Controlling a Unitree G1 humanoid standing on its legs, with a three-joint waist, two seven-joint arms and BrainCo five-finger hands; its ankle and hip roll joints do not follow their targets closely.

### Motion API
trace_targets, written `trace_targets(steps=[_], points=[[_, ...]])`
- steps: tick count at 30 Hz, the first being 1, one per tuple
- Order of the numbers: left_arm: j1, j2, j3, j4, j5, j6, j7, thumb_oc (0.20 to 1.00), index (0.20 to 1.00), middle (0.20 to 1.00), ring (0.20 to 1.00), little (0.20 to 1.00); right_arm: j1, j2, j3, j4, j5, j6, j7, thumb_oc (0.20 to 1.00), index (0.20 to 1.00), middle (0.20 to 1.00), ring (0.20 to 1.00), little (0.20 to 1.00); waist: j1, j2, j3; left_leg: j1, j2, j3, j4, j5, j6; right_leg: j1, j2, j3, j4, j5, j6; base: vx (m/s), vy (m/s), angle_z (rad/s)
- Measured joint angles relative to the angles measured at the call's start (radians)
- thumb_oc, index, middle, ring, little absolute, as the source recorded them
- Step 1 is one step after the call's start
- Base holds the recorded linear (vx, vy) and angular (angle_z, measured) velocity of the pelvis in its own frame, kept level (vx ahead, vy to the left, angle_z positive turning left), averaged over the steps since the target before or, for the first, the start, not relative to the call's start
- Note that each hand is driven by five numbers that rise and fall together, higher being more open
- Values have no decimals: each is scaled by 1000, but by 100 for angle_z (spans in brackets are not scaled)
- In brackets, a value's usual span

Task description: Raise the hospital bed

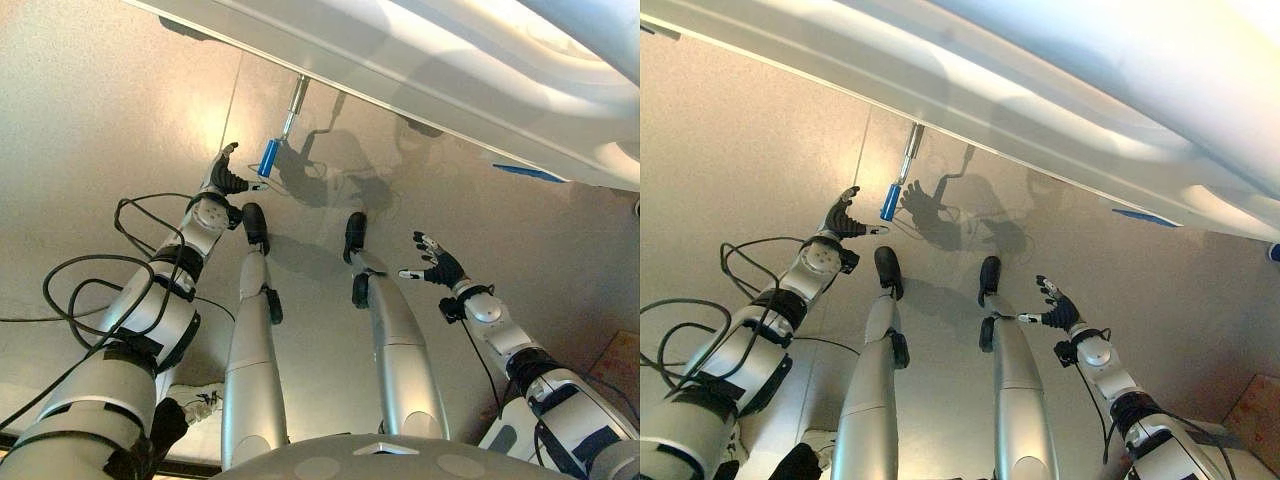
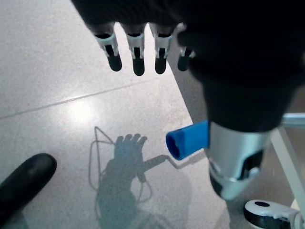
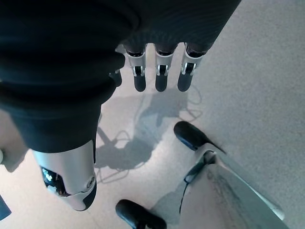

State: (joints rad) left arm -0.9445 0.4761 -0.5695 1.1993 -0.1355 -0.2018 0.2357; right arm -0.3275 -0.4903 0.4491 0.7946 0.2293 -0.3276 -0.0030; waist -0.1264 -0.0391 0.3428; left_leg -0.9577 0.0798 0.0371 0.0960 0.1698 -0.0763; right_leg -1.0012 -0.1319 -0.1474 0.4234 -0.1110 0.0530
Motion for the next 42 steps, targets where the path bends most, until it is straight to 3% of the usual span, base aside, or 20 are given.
trace_targets(steps=[20,42], points=[[-102,-26,-78,-4,5,9,0,1000,1000,1000,1000,1000,-4,-1,43,7,-3,-1,1,1000,1000,1000,1000,1000,-21,0,0,1,0,4,-1,0,0,-2,0,4,0,0,0,0,0,0],[-117,-58,-81,-6,5,21,-4,1000,1000,1000,1000,1000,-6,-4,74,-4,-14,-1,1,1000,1000,1000,1000,1000,-19,1,1,-4,0,14,-1,0,0,-18,0,14,9,0,0,0,0,0]])
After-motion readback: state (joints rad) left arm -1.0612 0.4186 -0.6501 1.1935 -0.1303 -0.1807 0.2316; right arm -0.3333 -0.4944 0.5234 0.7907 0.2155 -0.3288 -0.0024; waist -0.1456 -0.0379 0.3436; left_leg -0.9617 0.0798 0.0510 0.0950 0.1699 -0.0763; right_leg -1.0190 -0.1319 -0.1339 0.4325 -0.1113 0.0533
